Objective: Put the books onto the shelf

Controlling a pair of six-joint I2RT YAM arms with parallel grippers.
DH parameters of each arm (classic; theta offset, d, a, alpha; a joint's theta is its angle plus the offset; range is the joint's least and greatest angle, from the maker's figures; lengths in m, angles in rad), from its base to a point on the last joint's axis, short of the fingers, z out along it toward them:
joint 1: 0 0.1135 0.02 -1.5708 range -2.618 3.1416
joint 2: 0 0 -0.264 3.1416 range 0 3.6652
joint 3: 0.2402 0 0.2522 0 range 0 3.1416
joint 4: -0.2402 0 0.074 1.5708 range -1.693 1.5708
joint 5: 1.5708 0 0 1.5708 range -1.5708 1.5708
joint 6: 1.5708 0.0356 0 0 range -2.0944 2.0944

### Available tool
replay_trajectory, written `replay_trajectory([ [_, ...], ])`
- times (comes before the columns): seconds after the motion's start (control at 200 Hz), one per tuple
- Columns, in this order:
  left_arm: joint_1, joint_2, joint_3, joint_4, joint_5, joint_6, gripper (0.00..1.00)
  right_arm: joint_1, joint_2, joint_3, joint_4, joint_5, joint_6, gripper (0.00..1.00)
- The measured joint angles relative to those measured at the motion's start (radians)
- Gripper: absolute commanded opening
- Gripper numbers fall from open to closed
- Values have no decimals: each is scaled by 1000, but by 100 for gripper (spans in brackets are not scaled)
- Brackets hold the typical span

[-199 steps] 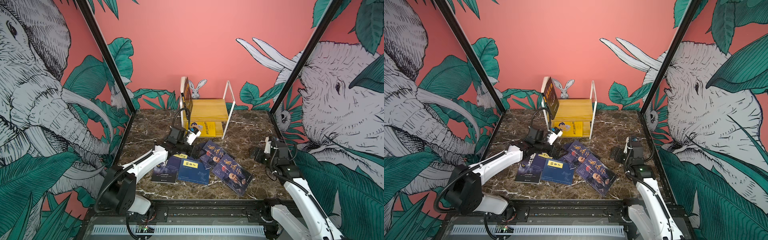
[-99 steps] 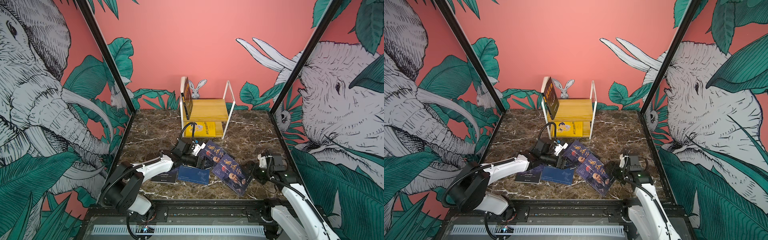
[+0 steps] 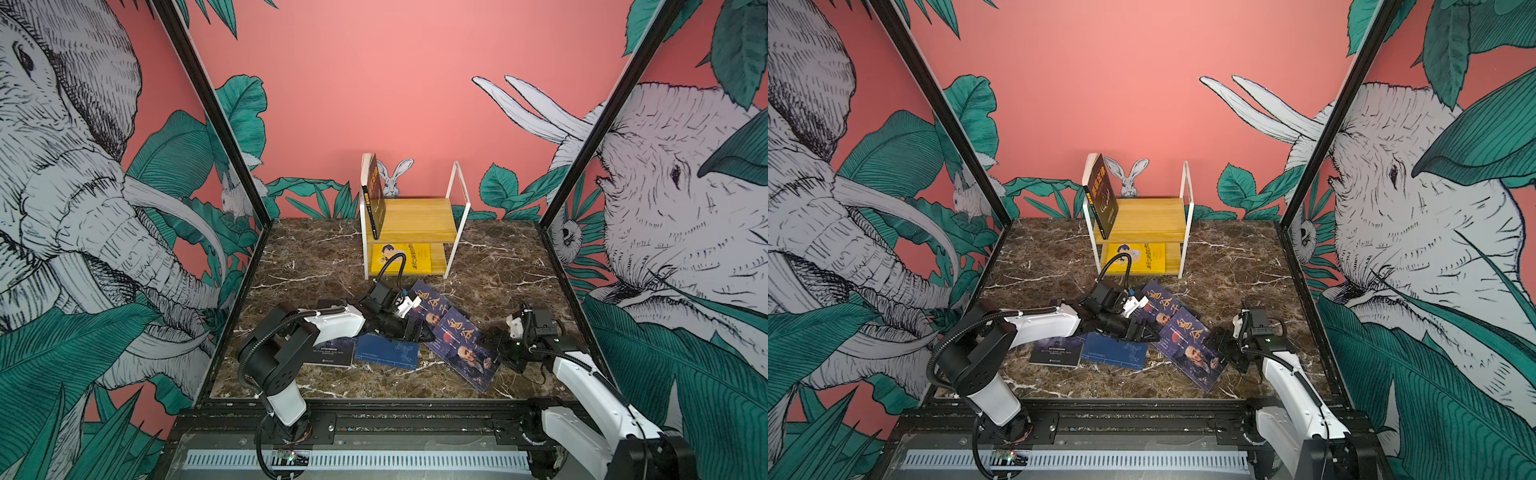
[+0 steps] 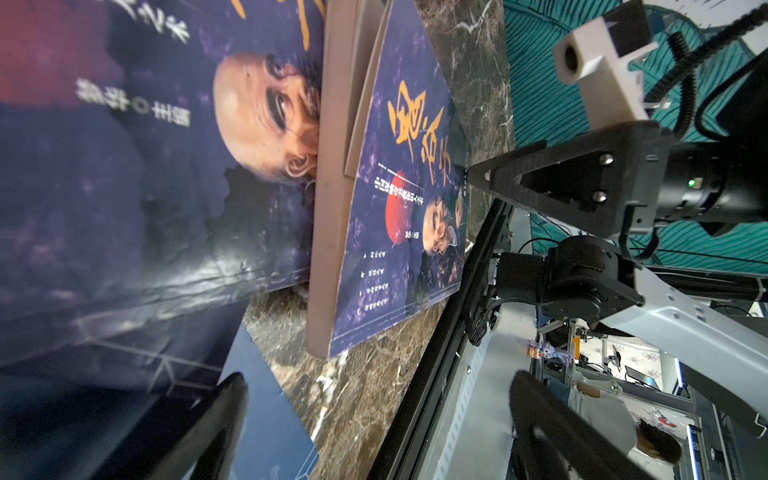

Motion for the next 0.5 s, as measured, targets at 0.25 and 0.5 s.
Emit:
replay_trajectory([
  [0.25, 0, 112, 98, -45, 39, 7, 84, 0, 29, -1, 54, -4, -8, 89],
  [0.5, 0, 174, 137, -61, 70, -13, 66, 0, 38, -5, 87, -8, -12, 89],
])
